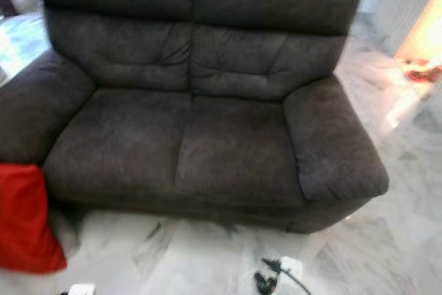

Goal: Move the pillow to the sofa from floor

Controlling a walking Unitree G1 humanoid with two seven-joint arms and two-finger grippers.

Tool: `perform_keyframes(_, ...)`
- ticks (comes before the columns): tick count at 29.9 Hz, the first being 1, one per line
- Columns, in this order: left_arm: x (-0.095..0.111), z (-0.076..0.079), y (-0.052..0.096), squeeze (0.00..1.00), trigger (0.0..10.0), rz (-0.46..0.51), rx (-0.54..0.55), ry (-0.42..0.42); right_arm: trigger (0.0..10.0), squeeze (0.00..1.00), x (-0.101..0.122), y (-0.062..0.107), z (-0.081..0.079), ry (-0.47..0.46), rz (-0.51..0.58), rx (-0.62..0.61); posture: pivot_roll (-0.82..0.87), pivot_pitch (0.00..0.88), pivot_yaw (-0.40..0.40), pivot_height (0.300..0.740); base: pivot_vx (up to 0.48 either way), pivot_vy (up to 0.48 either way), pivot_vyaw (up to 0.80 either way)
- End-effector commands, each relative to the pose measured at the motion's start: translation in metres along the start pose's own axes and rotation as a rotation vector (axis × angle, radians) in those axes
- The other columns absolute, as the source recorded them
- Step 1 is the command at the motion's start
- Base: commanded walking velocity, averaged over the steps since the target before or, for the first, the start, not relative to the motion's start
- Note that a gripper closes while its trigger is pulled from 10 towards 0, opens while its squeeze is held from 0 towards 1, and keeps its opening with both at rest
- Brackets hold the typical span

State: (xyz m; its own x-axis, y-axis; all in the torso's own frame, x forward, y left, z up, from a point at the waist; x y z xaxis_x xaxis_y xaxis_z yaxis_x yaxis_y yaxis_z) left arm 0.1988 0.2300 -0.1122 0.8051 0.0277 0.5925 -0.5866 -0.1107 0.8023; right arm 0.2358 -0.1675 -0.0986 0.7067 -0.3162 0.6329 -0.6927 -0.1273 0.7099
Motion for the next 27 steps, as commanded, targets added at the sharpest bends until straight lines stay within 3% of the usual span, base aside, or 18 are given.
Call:
perform_keyframes(1,-0.0133,0.0049,0.0017,0.0,10.0,-0.038,-0.007,0.013,10.0,0.0,-0.0048,0.0035,0.0109,-0.012,-0.014,-0.031,0.04,0.114,0.006,0.74,0.0,0.465,0.0)
perform_keyframes(27,-0.013,0.0053,0.0017,0.0,10.0,-0.036,-0.009,0.019,10.0,0.0,-0.0093,0.0032,0.0074,0.026,-0.039,-0.016,0.04,0.121,0.006,0.74,0.0,0.465,0.0)
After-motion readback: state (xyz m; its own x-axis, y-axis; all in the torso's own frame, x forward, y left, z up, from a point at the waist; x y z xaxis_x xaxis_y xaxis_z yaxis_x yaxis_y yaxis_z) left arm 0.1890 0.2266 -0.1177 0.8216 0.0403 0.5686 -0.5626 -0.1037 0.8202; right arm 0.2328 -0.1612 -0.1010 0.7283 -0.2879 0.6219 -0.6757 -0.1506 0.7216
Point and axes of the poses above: a point about 5 cm out from each wrist's last joint towards the gripper, its own y axis pointing back from the gripper into the wrist, its own x axis along the axis of the wrist's last joint, z = x × y, the point moved 4 cm from there along -y, pointing out of the wrist towards the gripper
